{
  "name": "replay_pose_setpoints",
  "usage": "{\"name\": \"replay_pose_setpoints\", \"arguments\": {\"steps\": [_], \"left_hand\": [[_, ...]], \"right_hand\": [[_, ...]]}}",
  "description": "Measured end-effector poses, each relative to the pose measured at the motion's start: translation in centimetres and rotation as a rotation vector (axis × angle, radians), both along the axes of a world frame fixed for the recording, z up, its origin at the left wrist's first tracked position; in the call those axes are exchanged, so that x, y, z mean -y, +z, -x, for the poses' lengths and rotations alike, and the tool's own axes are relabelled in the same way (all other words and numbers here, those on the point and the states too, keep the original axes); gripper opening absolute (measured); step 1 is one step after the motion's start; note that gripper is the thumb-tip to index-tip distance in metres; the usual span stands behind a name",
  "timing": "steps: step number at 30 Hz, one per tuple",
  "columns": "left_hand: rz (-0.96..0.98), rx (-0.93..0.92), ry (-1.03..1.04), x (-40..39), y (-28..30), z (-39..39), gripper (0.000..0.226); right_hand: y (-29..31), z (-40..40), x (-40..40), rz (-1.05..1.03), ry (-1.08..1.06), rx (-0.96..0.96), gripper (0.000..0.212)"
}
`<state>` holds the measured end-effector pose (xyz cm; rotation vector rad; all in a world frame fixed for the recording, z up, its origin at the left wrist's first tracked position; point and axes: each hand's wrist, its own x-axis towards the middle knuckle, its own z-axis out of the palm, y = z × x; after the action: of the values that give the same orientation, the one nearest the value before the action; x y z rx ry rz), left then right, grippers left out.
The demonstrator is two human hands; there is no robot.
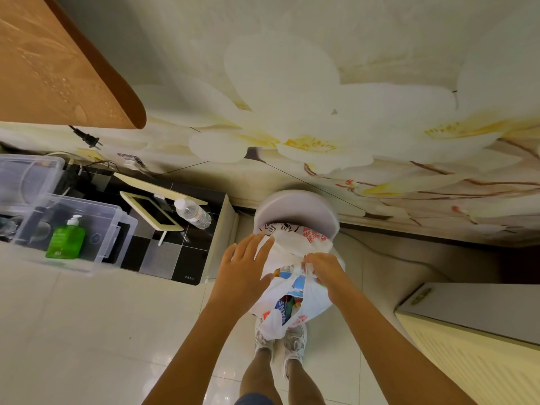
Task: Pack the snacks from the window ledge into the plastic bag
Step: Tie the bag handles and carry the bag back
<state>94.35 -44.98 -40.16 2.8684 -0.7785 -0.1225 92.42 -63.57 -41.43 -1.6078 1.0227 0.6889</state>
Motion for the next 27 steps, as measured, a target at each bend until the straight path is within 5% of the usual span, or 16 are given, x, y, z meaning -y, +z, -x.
{"name": "replay_pose_setpoints", "arguments": {"steps": [21, 27], "left_hand": [[-0.006, -0.059, -0.017, -0.5, 0.7, 1.9, 0.07], [-0.064, -0.145, 0.006, -1.4, 0.2, 2.3, 0.068]], "right_hand": [[-1.9, 3.3, -0.9, -0.009, -0.165, 0.016, 0.011], [-4.0, 4.6, -3.8, 0.11, 0.026, 0.063, 0.039]]}}
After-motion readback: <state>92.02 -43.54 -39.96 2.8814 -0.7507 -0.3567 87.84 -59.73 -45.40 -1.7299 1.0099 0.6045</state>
